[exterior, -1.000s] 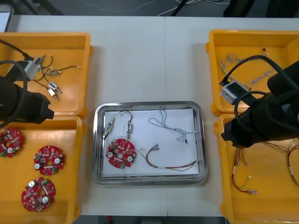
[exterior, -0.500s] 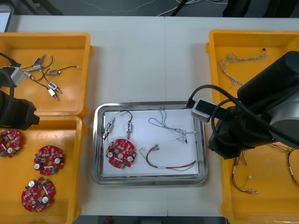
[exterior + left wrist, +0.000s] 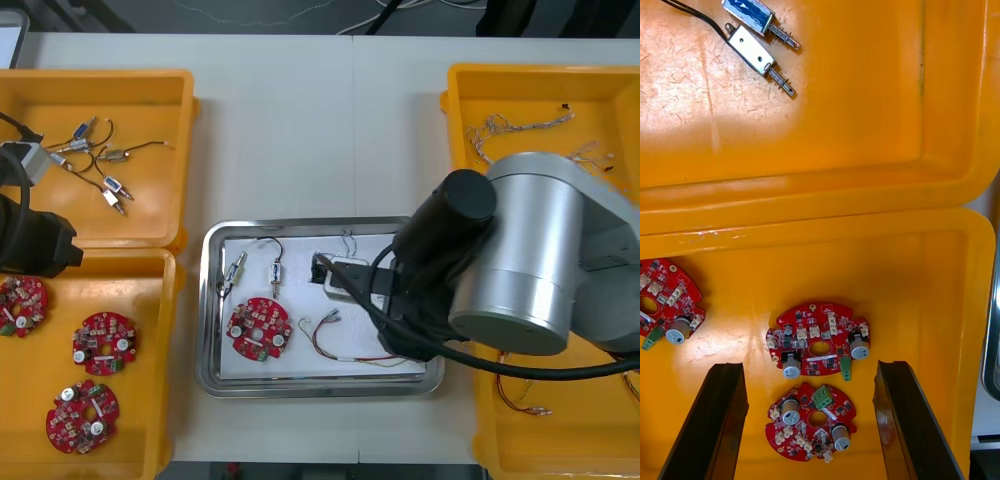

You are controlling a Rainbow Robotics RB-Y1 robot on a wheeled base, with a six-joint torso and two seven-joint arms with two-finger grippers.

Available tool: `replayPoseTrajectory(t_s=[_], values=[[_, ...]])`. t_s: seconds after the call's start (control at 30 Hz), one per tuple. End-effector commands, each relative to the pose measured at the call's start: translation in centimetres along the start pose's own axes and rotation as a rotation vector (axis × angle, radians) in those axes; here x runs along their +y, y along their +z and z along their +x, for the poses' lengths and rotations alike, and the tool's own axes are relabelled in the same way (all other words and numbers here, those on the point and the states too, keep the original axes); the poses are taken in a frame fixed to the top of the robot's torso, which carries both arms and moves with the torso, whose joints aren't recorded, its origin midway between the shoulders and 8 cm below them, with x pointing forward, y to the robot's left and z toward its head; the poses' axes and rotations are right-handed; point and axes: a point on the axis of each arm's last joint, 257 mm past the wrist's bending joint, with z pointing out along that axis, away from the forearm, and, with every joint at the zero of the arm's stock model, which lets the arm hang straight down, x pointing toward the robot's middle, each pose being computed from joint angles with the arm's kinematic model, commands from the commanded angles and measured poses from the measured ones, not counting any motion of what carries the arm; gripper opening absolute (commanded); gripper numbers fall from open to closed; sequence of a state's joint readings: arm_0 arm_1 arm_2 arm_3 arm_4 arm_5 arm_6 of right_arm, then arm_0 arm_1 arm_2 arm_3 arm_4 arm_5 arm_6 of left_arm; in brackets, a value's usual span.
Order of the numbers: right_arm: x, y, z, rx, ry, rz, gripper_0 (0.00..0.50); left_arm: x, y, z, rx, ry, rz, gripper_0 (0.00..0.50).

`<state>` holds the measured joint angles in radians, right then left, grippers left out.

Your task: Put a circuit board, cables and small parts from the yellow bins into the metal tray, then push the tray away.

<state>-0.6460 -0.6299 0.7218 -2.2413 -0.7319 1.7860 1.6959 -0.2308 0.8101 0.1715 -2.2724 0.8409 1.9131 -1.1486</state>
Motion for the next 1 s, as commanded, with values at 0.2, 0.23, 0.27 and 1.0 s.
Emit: replayPoseTrajectory(t_s=[0.2,0.23,0.27,1.0], values=[[2.3,2.4,-4.1,-0.003,-0.151,-0.014,0.493,1.9,-1.0,0.3,-0.010,0.059,-0.058,0.500],[2.5,2.7,-4.3,0.005,-0.164,-0.009,0.494,1.9,-1.0,0.3,-0.011,0.060,-0.056,0.500],[2.9,3.2,-4.4,0.016,-0.185,-0.003,0.493,1.9,-0.9,0.3,-0.009,0.059,-0.056,0.500],[7.6,5.9,-5.3,0.067,-0.298,-0.040,0.495,1.6,-1.0,0.4,-0.005,0.067,-0.044,0.500]])
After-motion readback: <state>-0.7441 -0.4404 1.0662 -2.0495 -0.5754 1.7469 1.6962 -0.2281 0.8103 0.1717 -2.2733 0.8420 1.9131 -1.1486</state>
